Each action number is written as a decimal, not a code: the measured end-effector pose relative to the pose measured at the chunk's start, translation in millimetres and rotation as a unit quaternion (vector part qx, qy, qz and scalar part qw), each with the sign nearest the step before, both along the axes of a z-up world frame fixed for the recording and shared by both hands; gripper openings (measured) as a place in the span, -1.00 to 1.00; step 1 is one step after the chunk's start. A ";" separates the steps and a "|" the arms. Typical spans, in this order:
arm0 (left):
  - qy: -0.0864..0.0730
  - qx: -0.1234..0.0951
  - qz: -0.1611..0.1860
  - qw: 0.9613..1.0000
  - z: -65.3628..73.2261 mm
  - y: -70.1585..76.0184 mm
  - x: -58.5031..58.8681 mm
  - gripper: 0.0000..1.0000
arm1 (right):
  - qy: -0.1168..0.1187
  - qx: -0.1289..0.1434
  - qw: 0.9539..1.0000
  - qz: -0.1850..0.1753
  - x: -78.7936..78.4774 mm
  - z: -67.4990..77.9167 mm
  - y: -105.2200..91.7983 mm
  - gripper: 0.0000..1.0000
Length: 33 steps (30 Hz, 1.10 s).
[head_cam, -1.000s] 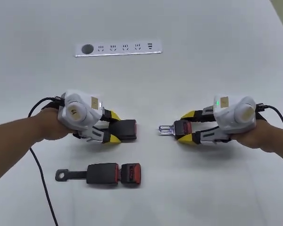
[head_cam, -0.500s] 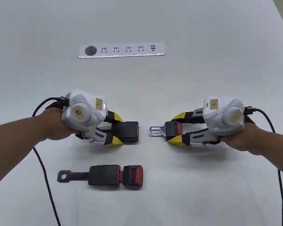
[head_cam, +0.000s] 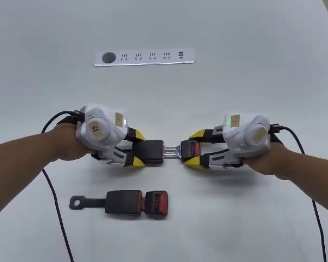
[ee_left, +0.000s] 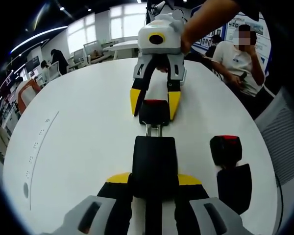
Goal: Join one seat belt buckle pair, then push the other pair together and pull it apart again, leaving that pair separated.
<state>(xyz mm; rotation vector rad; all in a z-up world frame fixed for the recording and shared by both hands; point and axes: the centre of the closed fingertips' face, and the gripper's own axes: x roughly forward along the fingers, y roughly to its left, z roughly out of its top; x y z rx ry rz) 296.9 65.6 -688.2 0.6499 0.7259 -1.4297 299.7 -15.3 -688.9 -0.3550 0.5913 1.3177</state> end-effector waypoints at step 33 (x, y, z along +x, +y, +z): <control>0.010 0.012 0.001 1.000 -3.9 3.1 2.3 -0.35 | 0.004 -0.001 1.000 -0.007 1.9 -0.3 31.6 -0.34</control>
